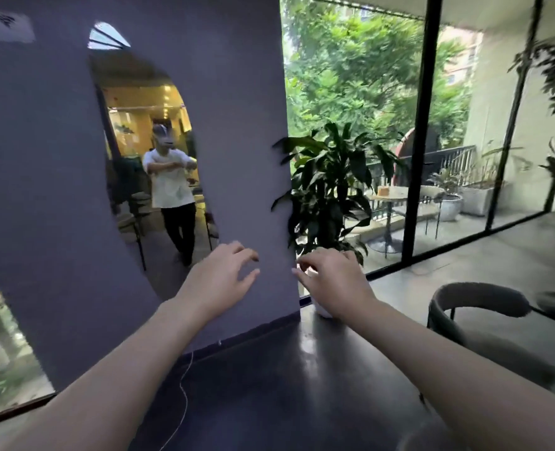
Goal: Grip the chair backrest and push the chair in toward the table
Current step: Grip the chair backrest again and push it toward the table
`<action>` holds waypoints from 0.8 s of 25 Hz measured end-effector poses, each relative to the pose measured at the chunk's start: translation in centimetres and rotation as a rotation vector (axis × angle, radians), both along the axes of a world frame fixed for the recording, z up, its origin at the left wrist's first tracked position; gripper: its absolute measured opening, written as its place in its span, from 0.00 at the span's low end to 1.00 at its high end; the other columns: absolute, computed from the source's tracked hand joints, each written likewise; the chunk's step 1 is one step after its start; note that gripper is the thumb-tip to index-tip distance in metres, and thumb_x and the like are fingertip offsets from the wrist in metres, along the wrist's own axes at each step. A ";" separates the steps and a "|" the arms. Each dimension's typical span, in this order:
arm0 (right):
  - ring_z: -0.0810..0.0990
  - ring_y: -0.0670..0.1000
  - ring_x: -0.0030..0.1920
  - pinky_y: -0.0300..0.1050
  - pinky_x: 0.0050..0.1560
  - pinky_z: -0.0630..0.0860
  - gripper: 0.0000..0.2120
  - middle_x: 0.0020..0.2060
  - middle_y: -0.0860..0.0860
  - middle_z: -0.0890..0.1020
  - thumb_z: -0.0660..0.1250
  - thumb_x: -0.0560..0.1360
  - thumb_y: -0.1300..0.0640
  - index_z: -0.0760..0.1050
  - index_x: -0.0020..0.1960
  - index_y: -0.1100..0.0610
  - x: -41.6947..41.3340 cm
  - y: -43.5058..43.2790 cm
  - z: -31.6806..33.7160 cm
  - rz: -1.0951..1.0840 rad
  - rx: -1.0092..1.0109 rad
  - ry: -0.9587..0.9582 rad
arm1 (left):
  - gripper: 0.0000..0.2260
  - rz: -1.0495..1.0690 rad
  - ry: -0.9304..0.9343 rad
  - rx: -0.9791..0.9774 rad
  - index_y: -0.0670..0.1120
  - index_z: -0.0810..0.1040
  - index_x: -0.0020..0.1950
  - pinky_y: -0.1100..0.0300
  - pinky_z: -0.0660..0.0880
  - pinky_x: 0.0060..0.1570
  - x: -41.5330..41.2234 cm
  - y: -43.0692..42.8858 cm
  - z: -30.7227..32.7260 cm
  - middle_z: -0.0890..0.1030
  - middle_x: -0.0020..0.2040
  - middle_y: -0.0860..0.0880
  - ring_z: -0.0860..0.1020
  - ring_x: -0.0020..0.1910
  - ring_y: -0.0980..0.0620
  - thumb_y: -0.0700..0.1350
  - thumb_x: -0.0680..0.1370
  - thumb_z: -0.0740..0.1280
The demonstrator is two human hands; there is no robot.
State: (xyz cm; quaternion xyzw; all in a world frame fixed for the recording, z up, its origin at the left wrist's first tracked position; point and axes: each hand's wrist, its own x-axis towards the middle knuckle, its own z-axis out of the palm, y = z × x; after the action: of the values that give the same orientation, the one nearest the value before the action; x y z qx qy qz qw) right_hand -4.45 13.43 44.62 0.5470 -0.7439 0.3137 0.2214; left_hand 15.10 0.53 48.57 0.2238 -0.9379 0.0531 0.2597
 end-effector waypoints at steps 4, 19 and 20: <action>0.78 0.49 0.52 0.51 0.55 0.66 0.13 0.47 0.44 0.82 0.64 0.77 0.40 0.81 0.52 0.45 -7.2 -4.2 -0.1 -0.185 -0.037 -0.019 | 0.12 -0.159 -0.007 0.019 0.55 0.75 0.61 0.47 0.78 0.51 -9.7 -7.4 0.9 0.75 0.57 0.54 0.72 0.59 0.51 0.56 0.80 0.62; 0.79 0.50 0.47 0.48 0.50 0.65 0.16 0.46 0.43 0.83 0.61 0.77 0.39 0.82 0.52 0.46 -6.6 6.5 -16.2 -1.394 0.058 -0.141 | 0.12 -1.355 -0.210 0.053 0.53 0.78 0.59 0.52 0.76 0.50 -36.0 -0.9 -15.1 0.77 0.56 0.54 0.74 0.58 0.52 0.55 0.79 0.62; 0.79 0.50 0.47 0.48 0.50 0.65 0.16 0.47 0.43 0.83 0.61 0.77 0.39 0.82 0.52 0.46 -5.0 6.7 -17.2 -1.446 0.072 -0.165 | 0.13 -1.441 -0.209 0.049 0.52 0.78 0.59 0.51 0.76 0.51 -35.6 0.1 -16.5 0.77 0.55 0.53 0.75 0.56 0.51 0.55 0.79 0.61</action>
State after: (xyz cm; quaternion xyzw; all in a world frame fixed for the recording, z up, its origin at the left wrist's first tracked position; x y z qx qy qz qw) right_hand -9.48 20.12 27.39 -0.0996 -0.9434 0.1048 0.2984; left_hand -20.51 0.61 32.07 -0.4496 -0.8733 -0.1308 0.1343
